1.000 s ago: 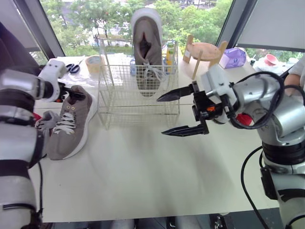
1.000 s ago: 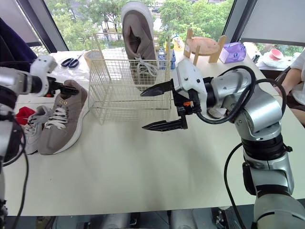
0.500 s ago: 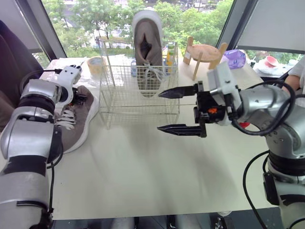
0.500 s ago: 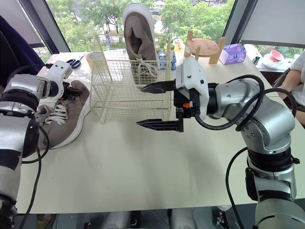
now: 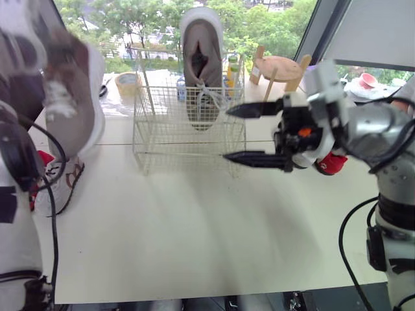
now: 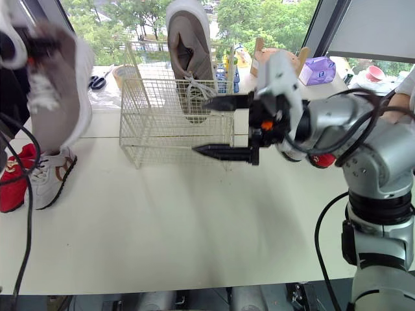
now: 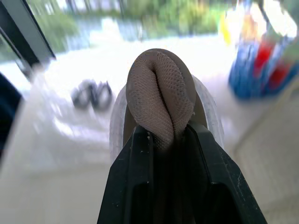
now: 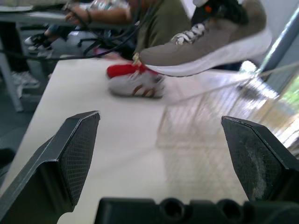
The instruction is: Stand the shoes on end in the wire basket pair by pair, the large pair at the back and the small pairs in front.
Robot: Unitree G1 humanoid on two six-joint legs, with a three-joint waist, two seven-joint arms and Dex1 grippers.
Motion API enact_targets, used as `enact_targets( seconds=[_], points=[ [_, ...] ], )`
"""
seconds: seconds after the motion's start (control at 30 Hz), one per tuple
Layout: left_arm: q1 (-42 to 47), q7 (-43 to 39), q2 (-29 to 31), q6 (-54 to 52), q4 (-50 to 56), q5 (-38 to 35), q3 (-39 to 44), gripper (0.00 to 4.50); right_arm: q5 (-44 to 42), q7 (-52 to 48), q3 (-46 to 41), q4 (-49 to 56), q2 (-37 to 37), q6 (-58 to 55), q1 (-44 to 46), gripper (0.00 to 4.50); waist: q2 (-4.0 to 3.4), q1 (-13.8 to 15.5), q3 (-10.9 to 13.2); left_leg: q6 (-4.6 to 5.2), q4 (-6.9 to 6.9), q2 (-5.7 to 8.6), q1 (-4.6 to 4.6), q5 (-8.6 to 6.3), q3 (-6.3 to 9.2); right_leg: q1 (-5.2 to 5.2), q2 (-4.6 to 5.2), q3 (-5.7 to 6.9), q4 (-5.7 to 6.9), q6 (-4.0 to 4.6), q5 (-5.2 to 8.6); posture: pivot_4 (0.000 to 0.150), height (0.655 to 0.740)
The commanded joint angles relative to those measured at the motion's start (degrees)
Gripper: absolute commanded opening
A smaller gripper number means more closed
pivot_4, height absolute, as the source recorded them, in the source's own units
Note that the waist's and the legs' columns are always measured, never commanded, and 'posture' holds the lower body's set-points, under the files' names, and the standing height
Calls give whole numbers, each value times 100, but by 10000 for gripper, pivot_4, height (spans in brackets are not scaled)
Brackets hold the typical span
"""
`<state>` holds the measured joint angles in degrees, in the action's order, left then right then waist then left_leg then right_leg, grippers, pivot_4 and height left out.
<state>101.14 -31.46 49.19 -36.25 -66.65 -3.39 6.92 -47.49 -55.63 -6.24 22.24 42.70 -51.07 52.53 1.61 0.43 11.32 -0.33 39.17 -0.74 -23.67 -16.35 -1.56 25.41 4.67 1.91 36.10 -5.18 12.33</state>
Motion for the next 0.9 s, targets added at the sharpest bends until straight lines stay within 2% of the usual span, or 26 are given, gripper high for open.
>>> enact_targets(
  seconds=[0.03, 0.13, 0.23, 0.33, 0.5, 0.9],
  points=[
    [280, 526, -173, 1340, 1268, -782, 1002, 4660, -161, 68, -296, -218, -23, 168, 309, 45000, 0, 25, 0, 0, 0, -4, 0, 0, 0, 0, 1, 1, 0, 0, 0, 1500, 7400],
    [-157, 1097, -712, 1926, 2470, -1213, 1571, 4660, -134, 96, -267, -354, -32, 251, 459, 45000, 5, 27, 2, -3, 2, -6, -2, 2, -2, -1, 4, 4, 1, -2, -2, 1500, 7400],
    [-943, 1880, -1545, 2317, 3868, -1128, 1491, 4660, -154, 203, -244, -465, -137, 289, 584, 45000, -3, 25, -2, -3, 1, -4, 13, 2, -4, -6, 11, -8, 4, -9, -7, 1500, 7400],
    [-1491, 2190, -2157, 2773, 4495, -1108, 1382, 4660, -118, 282, -179, -498, -196, 289, 646, 45000, -3, 40, -2, -9, 5, 5, 29, 5, -18, -20, 14, -11, 5, -8, -8, 1500, 7400],
    [-1872, 2298, -2544, 3867, 4114, -829, 1153, 4660, -53, 390, -131, -506, -209, 284, 655, 45000, -2, -17, -2, -15, 11, 9, 27, 11, -22, -13, -3, -13, 5, -2, -24, 1500, 7400],
    [-1758, 2241, -3035, 6153, 2340, -241, 511, 4660, -244, 903, -257, -217, -185, 71, 461, 45000, -2, 31, -2, -12, 7, 9, 19, 9, -31, -12, -3, -11, -1, -5, -25, 1500, 7400]
  ],
)
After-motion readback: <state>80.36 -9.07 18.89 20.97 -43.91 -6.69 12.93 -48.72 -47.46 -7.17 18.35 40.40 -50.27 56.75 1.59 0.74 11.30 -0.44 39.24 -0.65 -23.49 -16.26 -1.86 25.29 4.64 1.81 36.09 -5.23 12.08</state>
